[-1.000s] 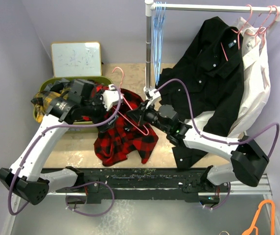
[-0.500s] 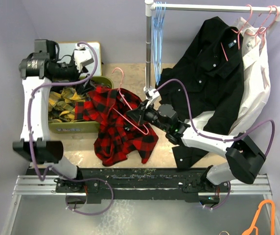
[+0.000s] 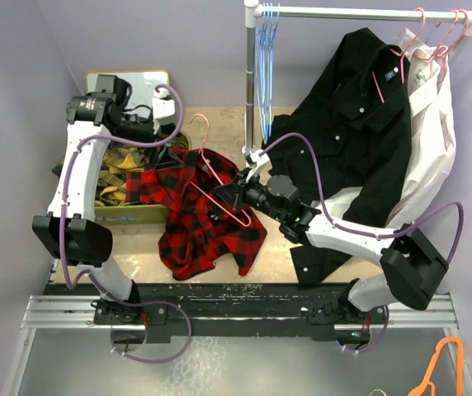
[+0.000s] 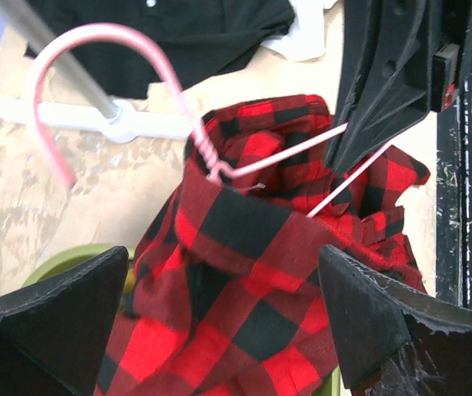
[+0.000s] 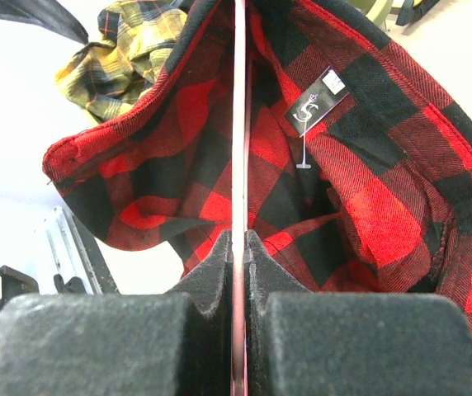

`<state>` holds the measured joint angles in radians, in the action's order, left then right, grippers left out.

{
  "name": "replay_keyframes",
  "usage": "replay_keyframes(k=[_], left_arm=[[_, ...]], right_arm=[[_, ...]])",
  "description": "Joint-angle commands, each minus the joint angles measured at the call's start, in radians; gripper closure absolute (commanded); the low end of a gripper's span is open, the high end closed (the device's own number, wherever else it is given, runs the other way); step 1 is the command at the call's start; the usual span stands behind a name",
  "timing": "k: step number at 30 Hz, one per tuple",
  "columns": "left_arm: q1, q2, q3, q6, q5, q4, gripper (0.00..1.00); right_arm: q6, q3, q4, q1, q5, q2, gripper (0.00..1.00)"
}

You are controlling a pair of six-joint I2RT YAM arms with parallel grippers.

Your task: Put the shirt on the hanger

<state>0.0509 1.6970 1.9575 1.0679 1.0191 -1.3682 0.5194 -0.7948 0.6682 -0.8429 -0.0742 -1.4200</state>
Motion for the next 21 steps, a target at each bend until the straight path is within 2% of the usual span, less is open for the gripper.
replay_keyframes(k=[1,6,12,18,21], left_arm=[[0.076,0.013,-0.03,0.029,0.026,0.066,0.02],[0.086,0.026,-0.074,0.004,0.008,0.158,0.07],[0.086,0.05,-0.078,0.028,0.001,0.148,0.19],[0.086,0.066,-0.089,0.041,0.003,0.145,0.24],[0.086,0.08,-0.089,0.047,0.037,0.13,0.35]], right_arm=[[-0.023,-0.024,0.028,0.007,0.002,0.007,1.0],[-0.024,-0.024,0.019,0.011,-0.001,0.014,1.0],[-0.027,-0.029,0.01,0.014,0.001,0.018,1.0],[-0.026,-0.031,0.011,0.015,-0.008,0.014,1.0],[-0.024,-0.029,0.015,0.015,-0.01,0.015,1.0]])
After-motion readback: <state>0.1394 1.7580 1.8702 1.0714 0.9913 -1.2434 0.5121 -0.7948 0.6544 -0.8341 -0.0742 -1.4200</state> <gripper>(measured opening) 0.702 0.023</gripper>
